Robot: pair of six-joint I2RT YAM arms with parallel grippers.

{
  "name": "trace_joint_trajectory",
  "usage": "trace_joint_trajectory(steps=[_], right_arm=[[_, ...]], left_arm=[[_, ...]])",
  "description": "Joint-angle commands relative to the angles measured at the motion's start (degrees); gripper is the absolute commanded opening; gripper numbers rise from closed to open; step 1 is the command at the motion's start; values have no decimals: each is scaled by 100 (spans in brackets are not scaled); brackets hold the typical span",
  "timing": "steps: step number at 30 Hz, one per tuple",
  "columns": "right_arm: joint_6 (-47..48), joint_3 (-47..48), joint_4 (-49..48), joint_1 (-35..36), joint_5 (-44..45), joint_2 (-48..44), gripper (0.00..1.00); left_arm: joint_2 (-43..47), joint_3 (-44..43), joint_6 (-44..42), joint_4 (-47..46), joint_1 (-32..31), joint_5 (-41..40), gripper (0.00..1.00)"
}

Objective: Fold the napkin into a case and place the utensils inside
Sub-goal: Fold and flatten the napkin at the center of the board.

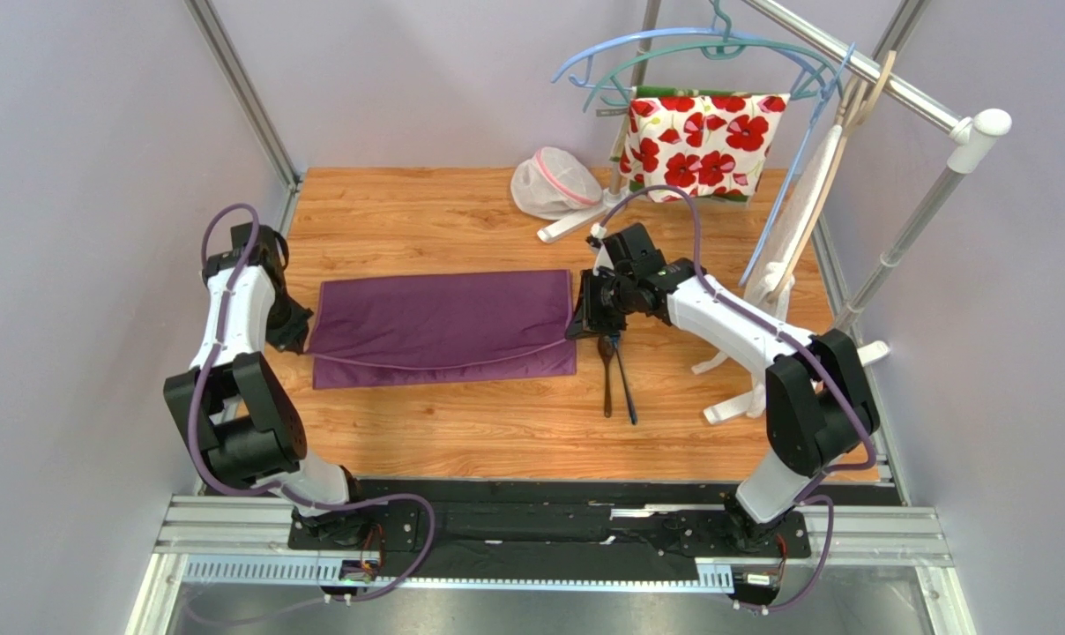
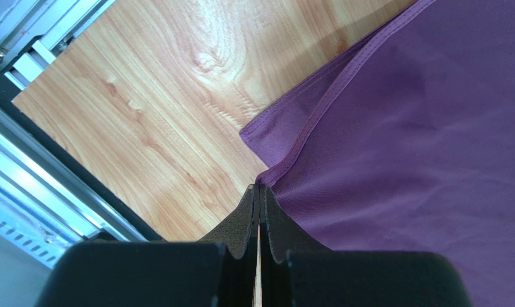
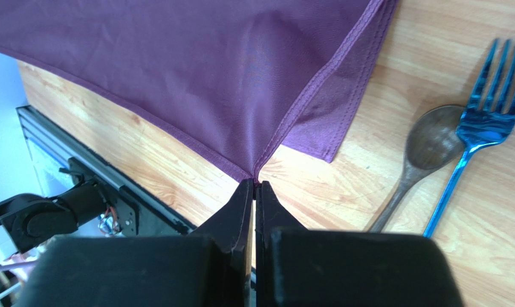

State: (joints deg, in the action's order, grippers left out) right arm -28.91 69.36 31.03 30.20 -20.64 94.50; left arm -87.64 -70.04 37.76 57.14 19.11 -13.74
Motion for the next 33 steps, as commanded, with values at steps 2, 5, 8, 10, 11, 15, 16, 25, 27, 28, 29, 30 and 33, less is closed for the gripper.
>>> trace_joint_trajectory(steps=[2, 5, 8, 10, 11, 15, 16, 25, 27, 28, 29, 30, 33], right_arm=[[-220, -221, -210, 144, -335, -125, 0], [-203, -362, -395, 188, -291, 103, 0], [-37, -423, -396, 162, -54, 420, 0], [8, -450, -474, 136, 8, 551, 0], [8, -441, -483, 66, 25, 648, 0], [34, -424, -624, 4, 43, 816, 0], [43, -424, -641, 4, 34, 833, 0], [16, -55, -449, -22, 227, 614, 0], [-1, 208, -518, -31, 446, 439, 0], [-18, 288, -562, -31, 543, 281, 0], [-19, 558, -580, -23, 622, 245, 0], [8, 700, -598, -22, 771, 227, 0], [95, 1306, -720, -22, 1174, 262, 0]], left_arm=[[-60, -89, -120, 104, 13, -296, 0], [-306, -45, -102, 34, 5, -472, 0], [-526, 60, -76, -10, 14, -411, 0], [-588, 165, -76, -98, 13, -349, 0], [-605, 192, -76, -116, 13, -332, 0], [-693, 315, -41, -204, 13, -357, 0], [-720, 342, -49, -212, 13, -366, 0], [-264, 53, 100, -133, 13, -252, 0], [96, -262, 74, -177, 5, -139, 0], [193, -386, 91, -221, 5, -112, 0], [368, -501, 91, -265, 5, 1, 0], [422, -737, 74, -457, 13, 90, 0], [519, -1124, 56, -958, 5, 415, 0]])
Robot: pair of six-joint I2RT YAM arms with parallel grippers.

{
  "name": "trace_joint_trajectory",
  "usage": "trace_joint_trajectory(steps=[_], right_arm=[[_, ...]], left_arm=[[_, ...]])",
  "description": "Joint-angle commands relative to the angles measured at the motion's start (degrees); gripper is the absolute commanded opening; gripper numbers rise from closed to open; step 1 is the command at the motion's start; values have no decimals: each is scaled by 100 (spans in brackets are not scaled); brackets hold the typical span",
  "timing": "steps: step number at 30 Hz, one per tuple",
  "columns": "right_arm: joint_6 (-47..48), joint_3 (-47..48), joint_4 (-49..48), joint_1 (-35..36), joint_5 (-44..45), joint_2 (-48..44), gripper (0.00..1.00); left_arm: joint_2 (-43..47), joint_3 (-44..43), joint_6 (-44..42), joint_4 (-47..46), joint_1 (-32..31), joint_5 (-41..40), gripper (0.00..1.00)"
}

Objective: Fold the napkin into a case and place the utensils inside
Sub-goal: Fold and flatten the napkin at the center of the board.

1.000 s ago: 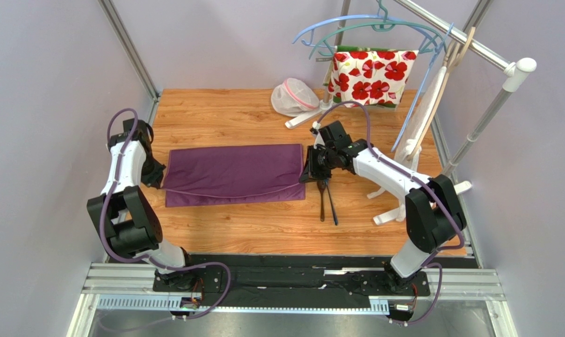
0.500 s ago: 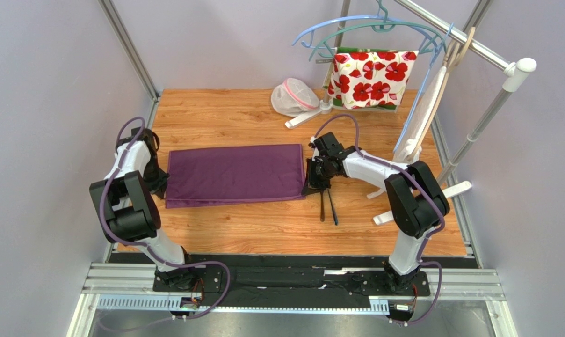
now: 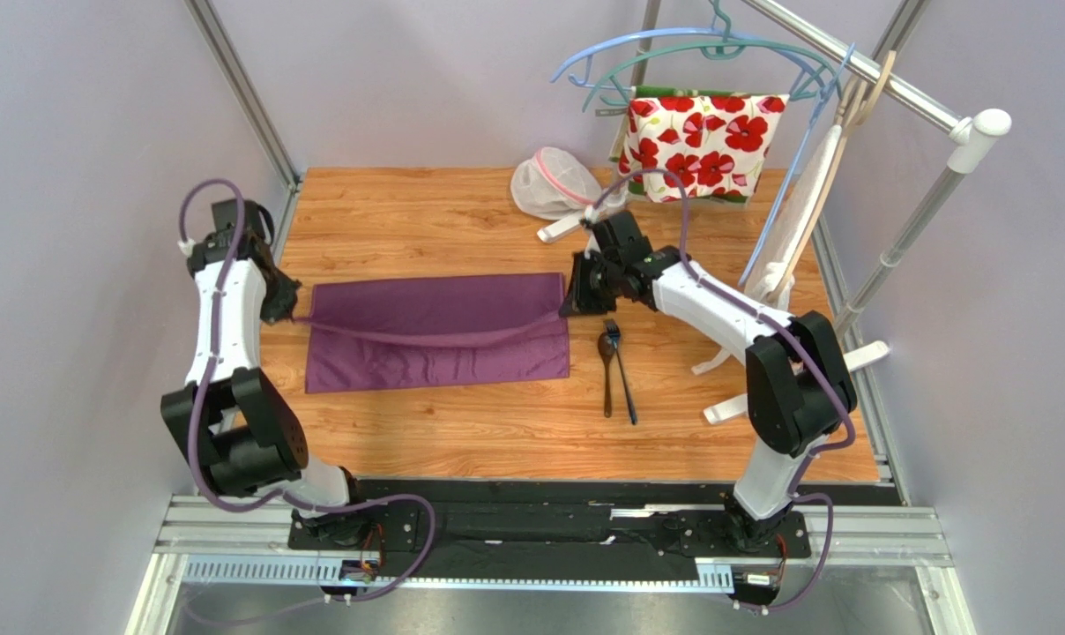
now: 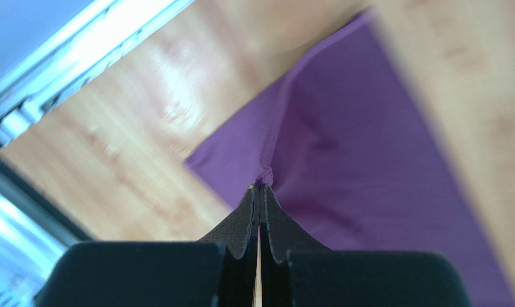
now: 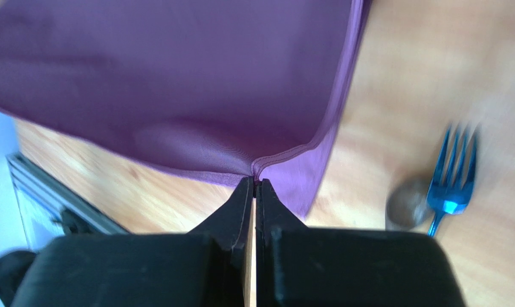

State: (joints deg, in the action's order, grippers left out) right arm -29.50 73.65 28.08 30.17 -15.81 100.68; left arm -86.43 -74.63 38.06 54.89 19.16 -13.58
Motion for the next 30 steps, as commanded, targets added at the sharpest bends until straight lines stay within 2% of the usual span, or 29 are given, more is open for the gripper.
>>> trace_joint_trajectory(steps=[1, 6, 11, 13, 16, 19, 25, 30], right_arm=[[268, 1001, -504, -29, 815, -287, 0], [725, 2229, -848, -73, 1282, 433, 0], [954, 3269, -742, -231, 1247, 1189, 0], [981, 3558, -786, -327, 1116, 1348, 0], [867, 3736, -611, -381, 879, 1621, 0], [551, 3395, -619, -363, 641, 1490, 0], [58, 2076, -514, -284, 228, 841, 0], [-126, 1163, -426, -223, 0, 417, 0]], left_arm=[[382, -771, 43, -830, 0, 505, 0], [-136, -1298, 166, -1700, 9, 1358, 0], [-743, -1756, 342, -2411, 9, 1964, 0], [-935, -1888, 351, -2536, 9, 1991, 0], [-1182, -2274, 290, -2248, 9, 1956, 0], [-1192, -2346, 176, -2045, 0, 1886, 0], [-911, -2082, -115, -1079, 0, 1376, 0], [-533, -1345, -387, -911, 9, 1016, 0]])
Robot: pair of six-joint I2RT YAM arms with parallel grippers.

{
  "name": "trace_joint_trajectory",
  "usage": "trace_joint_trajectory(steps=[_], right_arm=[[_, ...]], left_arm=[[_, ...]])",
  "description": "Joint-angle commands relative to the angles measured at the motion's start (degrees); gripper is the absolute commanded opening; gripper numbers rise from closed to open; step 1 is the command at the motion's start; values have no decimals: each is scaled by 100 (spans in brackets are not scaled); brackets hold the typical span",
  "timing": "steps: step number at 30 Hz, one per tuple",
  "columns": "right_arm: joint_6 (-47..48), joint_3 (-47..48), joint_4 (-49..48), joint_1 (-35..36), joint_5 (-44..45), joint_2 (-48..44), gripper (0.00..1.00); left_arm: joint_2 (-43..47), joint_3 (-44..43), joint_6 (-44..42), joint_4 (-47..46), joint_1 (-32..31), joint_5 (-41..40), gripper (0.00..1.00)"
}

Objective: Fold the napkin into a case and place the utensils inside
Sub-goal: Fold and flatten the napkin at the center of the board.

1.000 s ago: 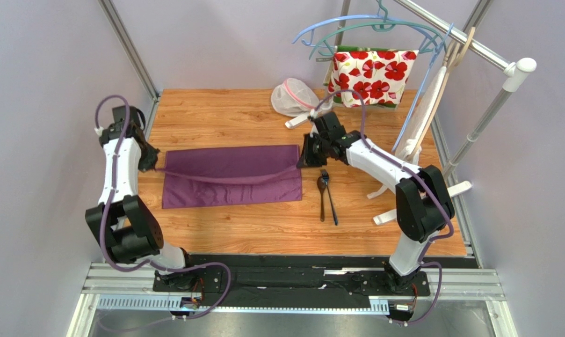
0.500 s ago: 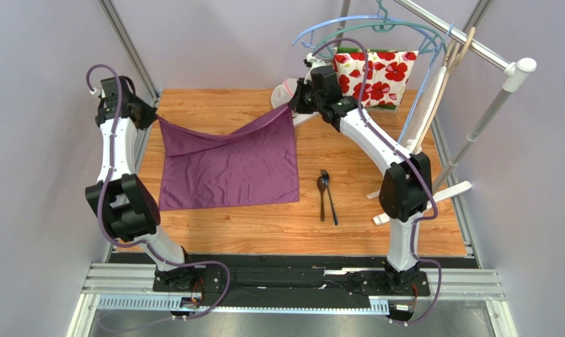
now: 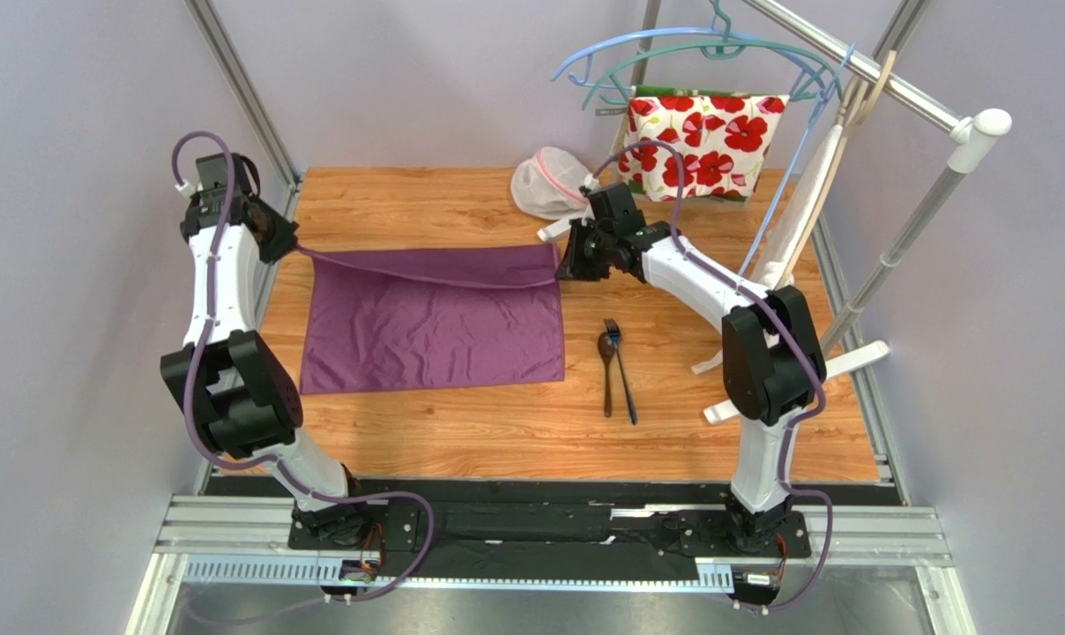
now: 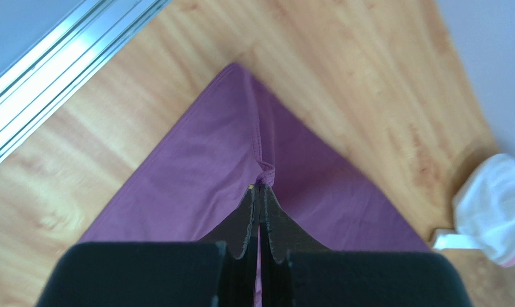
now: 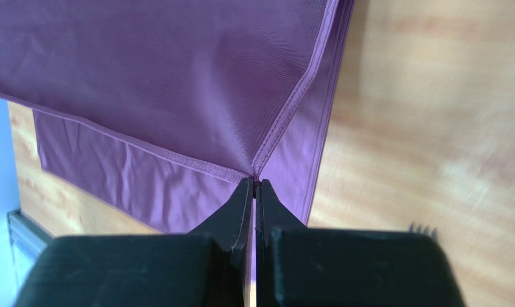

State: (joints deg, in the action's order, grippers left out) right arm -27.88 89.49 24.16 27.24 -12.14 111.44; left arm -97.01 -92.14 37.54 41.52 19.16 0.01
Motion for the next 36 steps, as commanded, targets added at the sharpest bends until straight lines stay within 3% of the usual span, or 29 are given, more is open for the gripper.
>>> trace_joint_trajectory(steps=[1, 16, 30, 36], right_arm=[[-323, -511, -61, 97, -403, -702, 0], [-455, -1434, 80, 387, -860, -1045, 0], [-403, -1963, -8, 440, -931, -1124, 0], [-324, -1760, 220, 483, -913, -1308, 0]], left_arm=[[639, 503, -335, 584, 0, -500, 0], [1062, 1918, -256, 1271, 9, -1591, 0], [491, 2376, -19, 1412, 9, -1864, 0], [998, 2411, 8, 1438, 9, -1838, 0]])
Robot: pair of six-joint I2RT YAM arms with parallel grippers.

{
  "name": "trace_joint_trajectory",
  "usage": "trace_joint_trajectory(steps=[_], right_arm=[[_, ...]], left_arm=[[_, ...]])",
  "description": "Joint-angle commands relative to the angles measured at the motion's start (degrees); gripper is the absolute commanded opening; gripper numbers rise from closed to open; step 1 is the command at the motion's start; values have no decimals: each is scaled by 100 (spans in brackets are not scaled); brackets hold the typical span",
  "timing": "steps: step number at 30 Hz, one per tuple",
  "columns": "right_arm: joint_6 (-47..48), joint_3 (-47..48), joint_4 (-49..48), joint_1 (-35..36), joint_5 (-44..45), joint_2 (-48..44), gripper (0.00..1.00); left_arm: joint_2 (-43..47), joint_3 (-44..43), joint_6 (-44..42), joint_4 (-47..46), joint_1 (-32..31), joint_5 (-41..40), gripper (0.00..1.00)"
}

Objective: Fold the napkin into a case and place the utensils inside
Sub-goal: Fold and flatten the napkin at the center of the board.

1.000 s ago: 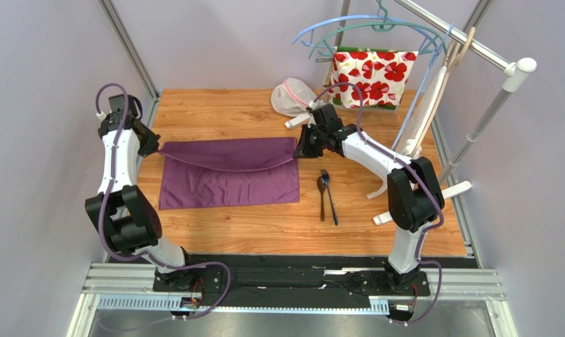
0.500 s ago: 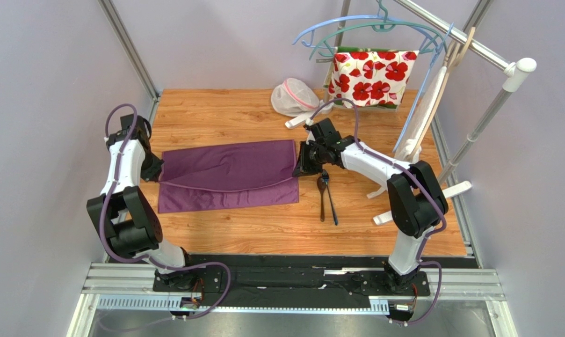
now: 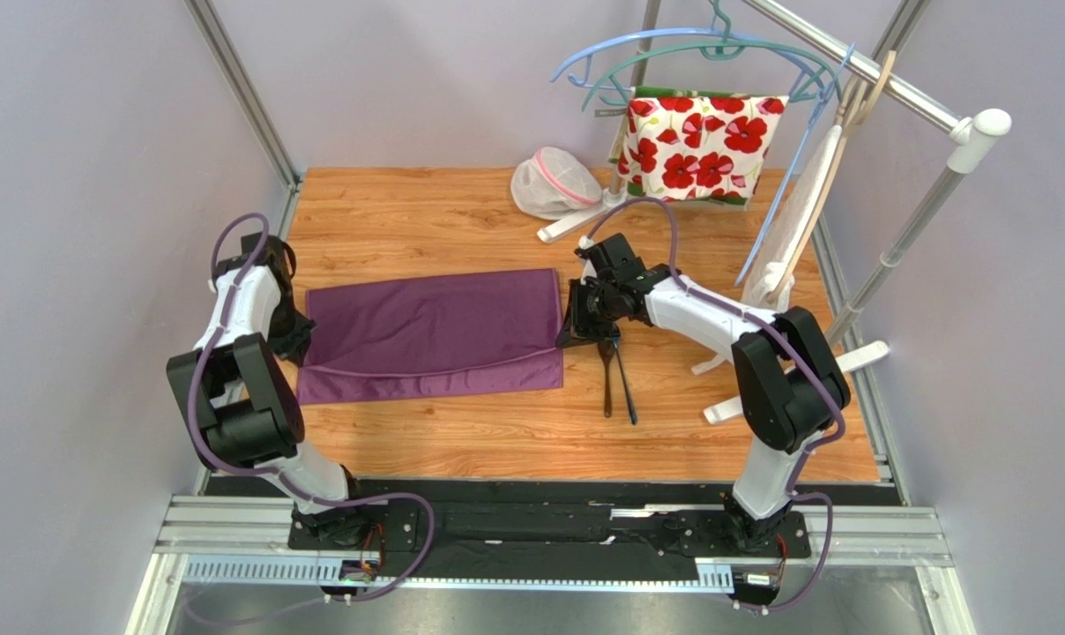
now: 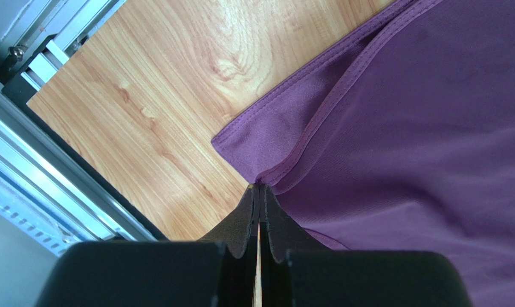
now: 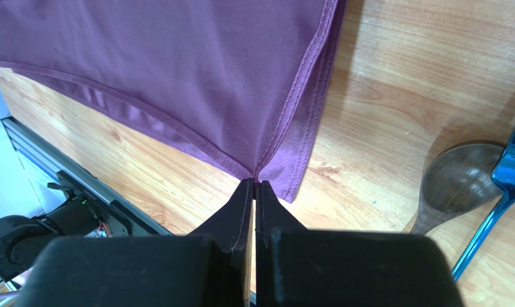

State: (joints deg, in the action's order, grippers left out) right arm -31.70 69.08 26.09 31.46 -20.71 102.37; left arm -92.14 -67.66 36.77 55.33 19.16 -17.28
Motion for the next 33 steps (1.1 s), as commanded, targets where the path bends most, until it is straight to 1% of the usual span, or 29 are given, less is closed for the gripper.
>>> trace_joint_trajectory(steps=[1, 3, 7, 14, 16, 25, 33], right_arm=[[59, 290, 80, 70, -56, -419, 0], [68, 317, 142, 114, -108, -489, 0], [85, 299, 265, 185, -179, -577, 0], [15, 27, 178, 246, -337, -613, 0], [-20, -122, 55, 246, -355, -569, 0], [-11, -369, -148, 237, -285, -235, 0], [-20, -439, -227, 238, -240, 46, 0]], left_arm=[[608, -54, 58, 65, 9, -118, 0], [793, -98, 49, 188, 18, -205, 0], [882, -169, 128, 382, 9, -337, 0], [794, 174, 234, 417, 9, -495, 0], [724, 270, 242, 391, 18, -671, 0], [91, 394, 260, 312, 9, -970, 0], [-50, 403, 260, 312, 27, -768, 0]])
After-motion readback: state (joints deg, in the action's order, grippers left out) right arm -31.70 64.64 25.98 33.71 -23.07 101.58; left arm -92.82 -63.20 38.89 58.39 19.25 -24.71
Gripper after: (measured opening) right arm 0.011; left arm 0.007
